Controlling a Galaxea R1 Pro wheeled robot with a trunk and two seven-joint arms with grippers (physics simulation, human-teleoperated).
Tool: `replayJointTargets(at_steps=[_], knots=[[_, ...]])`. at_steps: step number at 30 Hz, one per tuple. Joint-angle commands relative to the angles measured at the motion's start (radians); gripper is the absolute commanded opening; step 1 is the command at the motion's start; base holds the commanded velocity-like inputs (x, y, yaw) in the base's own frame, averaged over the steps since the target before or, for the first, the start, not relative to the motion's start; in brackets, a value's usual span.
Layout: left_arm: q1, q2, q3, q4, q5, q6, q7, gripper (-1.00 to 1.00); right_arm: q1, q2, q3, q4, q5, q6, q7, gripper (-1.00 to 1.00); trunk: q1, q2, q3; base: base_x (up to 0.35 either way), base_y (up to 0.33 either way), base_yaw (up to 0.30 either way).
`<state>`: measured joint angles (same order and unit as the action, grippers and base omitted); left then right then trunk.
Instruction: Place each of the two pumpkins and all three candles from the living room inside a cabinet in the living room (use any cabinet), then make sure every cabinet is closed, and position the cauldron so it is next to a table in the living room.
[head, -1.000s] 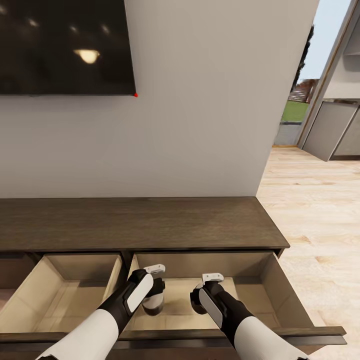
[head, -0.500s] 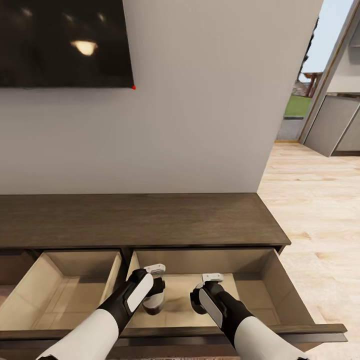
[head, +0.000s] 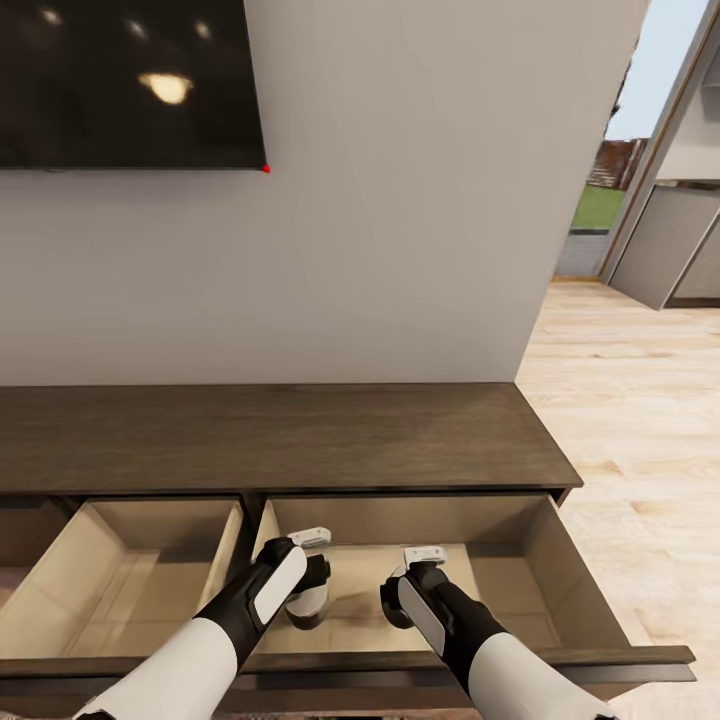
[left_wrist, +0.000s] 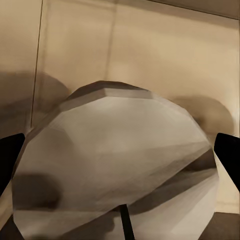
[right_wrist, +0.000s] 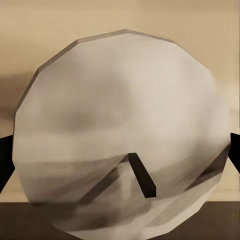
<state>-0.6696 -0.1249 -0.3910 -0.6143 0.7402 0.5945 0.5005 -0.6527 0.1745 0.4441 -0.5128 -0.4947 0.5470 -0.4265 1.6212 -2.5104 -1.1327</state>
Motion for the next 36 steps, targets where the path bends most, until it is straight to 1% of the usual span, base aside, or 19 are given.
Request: replayJointTargets(at_steps=[1, 5, 18, 19, 28, 29, 36], knots=[[-0.001, 0.001, -0.005, -0.002, 0.01, 0.001, 0.01, -1.0, -0.001, 0.0, 0.004, -0.001, -0.007, 0.002, -0.009, -1.0, 0.0, -0.001, -0.005, 0.0, 0.0, 0.0], [-0.001, 0.001, -0.005, -0.001, 0.01, 0.001, 0.01, -1.0, -0.001, 0.0, 0.004, -0.001, -0.007, 0.002, -0.009, -1.0, 0.002, -0.002, -0.02, 0.0, 0.0, 0.0], [-0.001, 0.001, -0.005, -0.002, 0.01, 0.001, 0.01, -1.0, -0.001, 0.0, 0.004, -0.001, -0.007, 0.002, -0.009, -1.0, 0.002, -0.002, -0.02, 0.0, 0.0, 0.0], [-0.001, 0.001, -0.005, -0.002, 0.01, 0.001, 0.01, -1.0, -0.001, 0.0, 0.004, -0.001, -0.007, 0.002, -0.009, 1.0, 0.002, -0.002, -0.02, 0.0, 0.0, 0.0], [-0.001, 0.001, -0.005, -0.002, 0.01, 0.001, 0.011, -1.0, -0.001, 0.0, 0.004, -0.001, -0.007, 0.002, -0.006, 1.0, 0.002, -0.002, -0.02, 0.0, 0.0, 0.0], [-0.001, 0.001, -0.006, -0.002, 0.01, 0.001, 0.011, 1.0, -0.001, 0.0, 0.004, -0.001, -0.007, 0.002, -0.006, 1.0, 0.002, -0.002, -0.02, 0.0, 0.0, 0.0], [-0.001, 0.001, -0.009, -0.002, 0.009, 0.001, 0.01, 1.0, -0.001, 0.0, 0.004, -0.001, -0.007, 0.002, -0.006, 1.0, 0.002, -0.002, -0.02, 0.0, 0.0, 0.0]])
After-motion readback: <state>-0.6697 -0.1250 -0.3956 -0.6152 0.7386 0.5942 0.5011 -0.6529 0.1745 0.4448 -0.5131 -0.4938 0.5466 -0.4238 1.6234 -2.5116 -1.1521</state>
